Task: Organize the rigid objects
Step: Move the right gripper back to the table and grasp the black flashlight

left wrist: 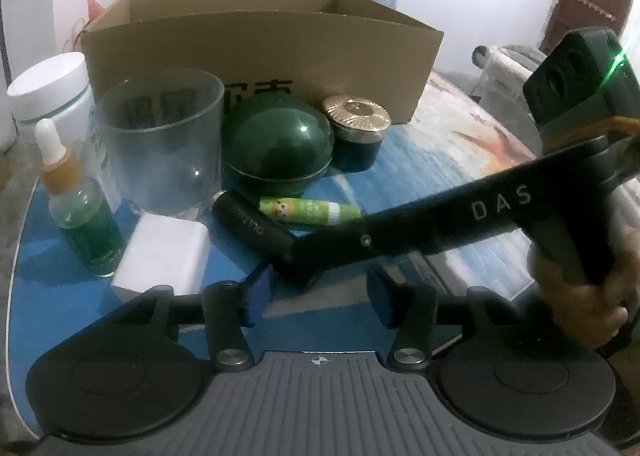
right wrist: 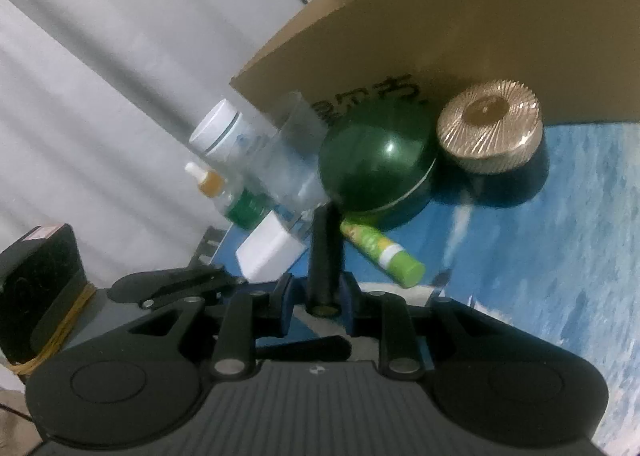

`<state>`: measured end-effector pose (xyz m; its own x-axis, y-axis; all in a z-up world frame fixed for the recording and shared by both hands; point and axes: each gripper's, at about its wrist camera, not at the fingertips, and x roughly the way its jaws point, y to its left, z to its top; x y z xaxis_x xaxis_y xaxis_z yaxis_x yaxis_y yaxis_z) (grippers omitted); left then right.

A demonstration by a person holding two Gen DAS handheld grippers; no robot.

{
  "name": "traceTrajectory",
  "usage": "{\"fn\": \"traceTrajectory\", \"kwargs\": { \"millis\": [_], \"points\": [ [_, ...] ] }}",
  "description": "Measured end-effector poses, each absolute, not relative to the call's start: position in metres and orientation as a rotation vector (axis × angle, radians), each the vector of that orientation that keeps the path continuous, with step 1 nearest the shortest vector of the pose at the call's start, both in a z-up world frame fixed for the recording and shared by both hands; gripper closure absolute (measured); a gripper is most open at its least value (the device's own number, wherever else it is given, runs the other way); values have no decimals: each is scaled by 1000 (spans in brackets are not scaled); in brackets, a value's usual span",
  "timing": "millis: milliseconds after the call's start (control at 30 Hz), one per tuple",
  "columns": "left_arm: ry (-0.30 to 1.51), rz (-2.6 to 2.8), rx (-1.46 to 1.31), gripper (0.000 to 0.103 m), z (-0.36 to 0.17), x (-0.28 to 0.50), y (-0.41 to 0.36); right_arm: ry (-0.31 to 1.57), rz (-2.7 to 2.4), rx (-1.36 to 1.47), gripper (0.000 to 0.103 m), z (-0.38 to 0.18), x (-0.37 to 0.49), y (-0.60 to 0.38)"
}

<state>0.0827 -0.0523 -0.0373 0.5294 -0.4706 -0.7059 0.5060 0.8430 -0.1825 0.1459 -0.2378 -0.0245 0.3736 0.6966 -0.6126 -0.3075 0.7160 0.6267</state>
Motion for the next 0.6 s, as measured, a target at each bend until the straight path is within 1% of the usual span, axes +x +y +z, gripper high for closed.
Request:
{"fn": "traceTrajectory", "kwargs": {
  "millis": [600],
  "points": [
    [837, -650, 18, 51, -35, 49, -44, 1075, 702, 494, 77, -27, 109, -238]
  ]
}}
